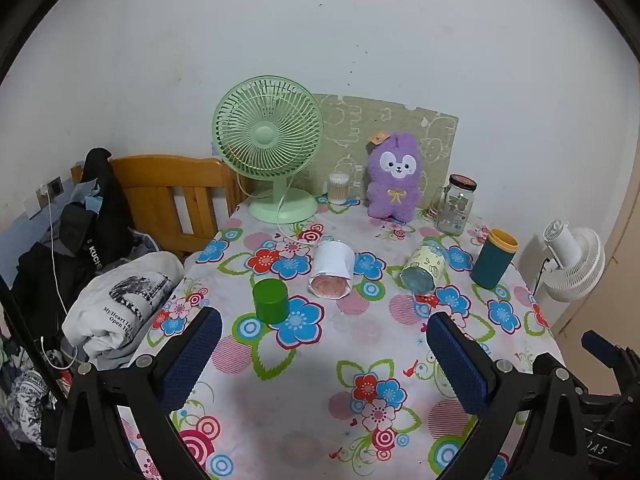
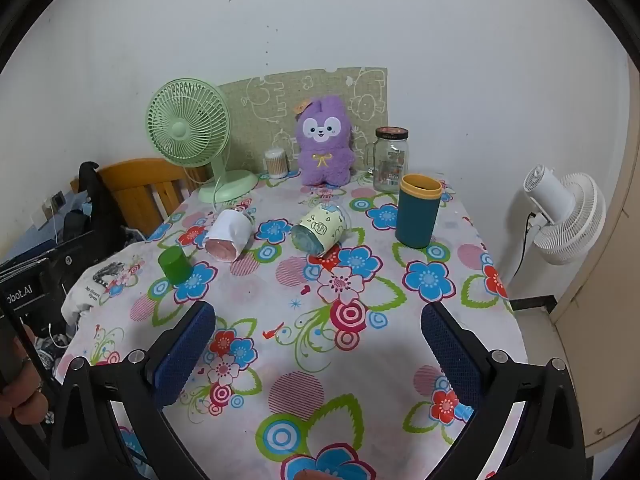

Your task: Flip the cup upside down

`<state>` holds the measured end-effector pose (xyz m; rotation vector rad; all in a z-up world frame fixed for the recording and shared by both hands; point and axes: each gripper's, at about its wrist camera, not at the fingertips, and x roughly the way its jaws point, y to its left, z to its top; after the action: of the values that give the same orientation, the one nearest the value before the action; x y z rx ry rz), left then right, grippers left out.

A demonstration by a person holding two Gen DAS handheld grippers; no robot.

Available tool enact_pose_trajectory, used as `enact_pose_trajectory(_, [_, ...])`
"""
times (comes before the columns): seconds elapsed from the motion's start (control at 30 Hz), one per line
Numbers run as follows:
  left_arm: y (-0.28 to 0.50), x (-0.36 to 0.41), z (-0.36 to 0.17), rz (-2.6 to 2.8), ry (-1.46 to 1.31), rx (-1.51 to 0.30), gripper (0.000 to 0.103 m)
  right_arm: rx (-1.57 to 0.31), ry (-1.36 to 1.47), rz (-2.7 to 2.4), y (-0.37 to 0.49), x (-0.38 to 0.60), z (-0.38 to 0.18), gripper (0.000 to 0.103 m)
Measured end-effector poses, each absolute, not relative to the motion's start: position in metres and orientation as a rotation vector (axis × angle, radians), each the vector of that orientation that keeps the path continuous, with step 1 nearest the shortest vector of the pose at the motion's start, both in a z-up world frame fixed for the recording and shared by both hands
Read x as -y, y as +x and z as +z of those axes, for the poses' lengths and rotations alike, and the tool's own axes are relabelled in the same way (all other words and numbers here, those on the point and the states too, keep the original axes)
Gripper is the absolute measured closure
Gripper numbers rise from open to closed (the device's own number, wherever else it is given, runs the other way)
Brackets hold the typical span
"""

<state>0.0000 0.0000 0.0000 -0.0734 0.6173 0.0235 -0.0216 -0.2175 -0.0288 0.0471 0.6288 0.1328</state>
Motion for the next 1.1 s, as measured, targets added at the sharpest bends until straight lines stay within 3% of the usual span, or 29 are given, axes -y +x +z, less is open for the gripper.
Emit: enact_pose_trajectory(1.1, [-0.0028, -0.0014, -0.0025, 0.021, -0.075, -0.62, 0.0, -0.637, 0.046, 0.131, -0.0232, 0.2156, -0.0297, 0.0])
